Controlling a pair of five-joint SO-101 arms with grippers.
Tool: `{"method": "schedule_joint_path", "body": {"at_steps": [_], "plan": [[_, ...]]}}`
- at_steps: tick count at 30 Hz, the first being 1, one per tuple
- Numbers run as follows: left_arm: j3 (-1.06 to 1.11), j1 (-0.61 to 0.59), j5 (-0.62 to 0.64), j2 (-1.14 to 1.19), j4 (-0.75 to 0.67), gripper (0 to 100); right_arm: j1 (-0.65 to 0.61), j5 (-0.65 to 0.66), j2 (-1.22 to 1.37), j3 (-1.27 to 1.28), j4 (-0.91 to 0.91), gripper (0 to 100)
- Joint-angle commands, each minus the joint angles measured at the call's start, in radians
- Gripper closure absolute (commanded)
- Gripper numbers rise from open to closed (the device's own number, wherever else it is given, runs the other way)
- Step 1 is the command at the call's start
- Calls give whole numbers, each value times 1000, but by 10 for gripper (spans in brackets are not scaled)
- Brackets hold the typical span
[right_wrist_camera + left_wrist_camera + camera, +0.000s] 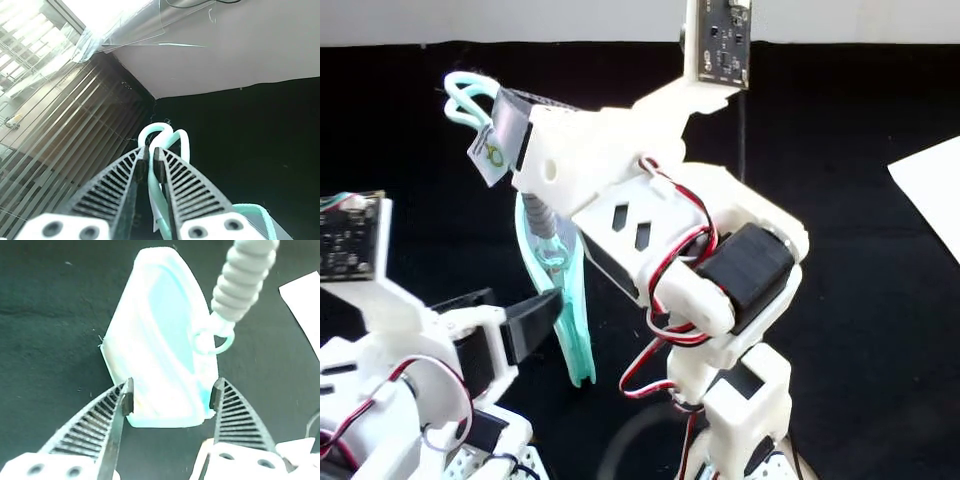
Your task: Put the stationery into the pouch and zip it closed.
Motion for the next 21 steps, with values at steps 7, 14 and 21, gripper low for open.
{"method": "schedule_joint_path", "body": {"at_steps": [7, 14, 21], "plan": [[8, 25, 15, 15, 5, 745, -5, 12, -1, -101, -22, 992], [7, 113, 80, 18, 3, 745, -8, 12, -1, -101, -22, 992], [13, 163, 114, 22, 0, 745, -10, 12, -1, -101, -24, 992]]}}
